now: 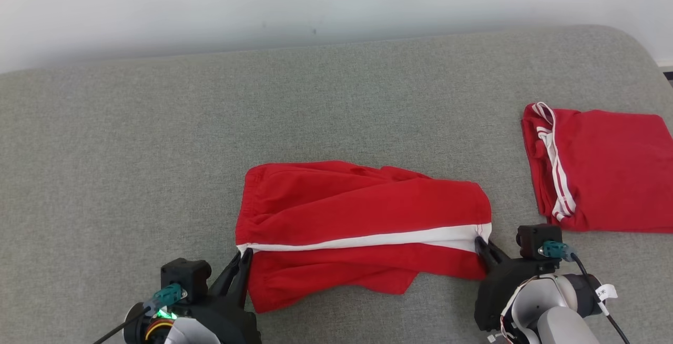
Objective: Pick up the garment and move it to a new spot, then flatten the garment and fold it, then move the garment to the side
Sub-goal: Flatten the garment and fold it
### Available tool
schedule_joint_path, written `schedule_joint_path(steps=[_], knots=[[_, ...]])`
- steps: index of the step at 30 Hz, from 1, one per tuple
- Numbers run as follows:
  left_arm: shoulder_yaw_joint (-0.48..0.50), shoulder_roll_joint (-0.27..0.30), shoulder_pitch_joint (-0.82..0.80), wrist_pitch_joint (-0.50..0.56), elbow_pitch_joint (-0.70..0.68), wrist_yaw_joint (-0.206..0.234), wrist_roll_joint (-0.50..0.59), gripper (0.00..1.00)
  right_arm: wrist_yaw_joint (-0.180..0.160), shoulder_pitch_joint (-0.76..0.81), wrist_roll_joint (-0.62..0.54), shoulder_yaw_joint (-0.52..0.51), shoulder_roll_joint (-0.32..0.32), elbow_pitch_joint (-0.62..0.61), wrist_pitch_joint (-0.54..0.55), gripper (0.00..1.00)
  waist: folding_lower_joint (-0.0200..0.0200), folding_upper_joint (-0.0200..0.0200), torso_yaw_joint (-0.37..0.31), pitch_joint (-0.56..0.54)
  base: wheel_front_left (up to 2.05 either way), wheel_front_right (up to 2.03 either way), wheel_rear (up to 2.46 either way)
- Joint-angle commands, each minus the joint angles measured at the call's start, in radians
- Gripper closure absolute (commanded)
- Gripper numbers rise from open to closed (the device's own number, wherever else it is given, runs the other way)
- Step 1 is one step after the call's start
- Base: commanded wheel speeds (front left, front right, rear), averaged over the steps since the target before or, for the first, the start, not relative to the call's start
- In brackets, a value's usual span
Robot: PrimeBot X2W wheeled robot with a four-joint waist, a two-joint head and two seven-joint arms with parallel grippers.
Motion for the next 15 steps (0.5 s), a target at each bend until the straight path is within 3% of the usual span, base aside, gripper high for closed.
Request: schedule_joint_path(steps=[1, 2, 3, 4, 11, 15], knots=[[-0.001, -0.001, 0.011, -0.007, 0.005, -0.001, -0.001, 0.07, 0.000, -0.003, 0.007, 0.003, -0.001, 0.006, 0.002, 1.00, -0.0001, -0.0001, 0.000, -0.001, 0.00, 0.00, 0.00], [0.000, -0.002, 0.011, -0.016, 0.009, 0.002, -0.001, 0.00, 0.000, -0.007, 0.007, 0.007, -0.001, 0.015, 0.001, 1.00, -0.0001, -0.0001, 0.000, -0.003, 0.00, 0.00, 0.00], [0.001, -0.003, 0.011, -0.022, 0.013, 0.001, 0.000, 0.00, 0.000, -0.009, 0.006, 0.016, -0.001, 0.020, -0.004, 0.59, -0.0001, -0.0001, 0.000, -0.006, 0.00, 0.00, 0.00], [0.001, -0.003, 0.011, -0.034, 0.016, 0.000, 0.001, 0.00, 0.000, -0.010, 0.012, 0.018, -0.001, 0.024, -0.011, 0.00, -0.0001, -0.0001, 0.000, -0.010, 0.00, 0.00, 0.00], [0.030, 0.010, 0.058, -0.150, -0.013, 0.003, 0.000, 0.00, 0.000, 0.037, 0.007, -0.025, -0.001, -0.031, -0.105, 0.00, -0.0001, -0.0001, 0.002, -0.059, 0.00, 0.00, 0.00], [0.065, 0.018, 0.123, -0.242, -0.037, 0.026, 0.001, 0.00, 0.000, 0.098, 0.011, -0.057, -0.001, -0.097, -0.195, 0.00, -0.0001, -0.0001, 0.002, -0.091, 0.00, 0.00, 0.00]])
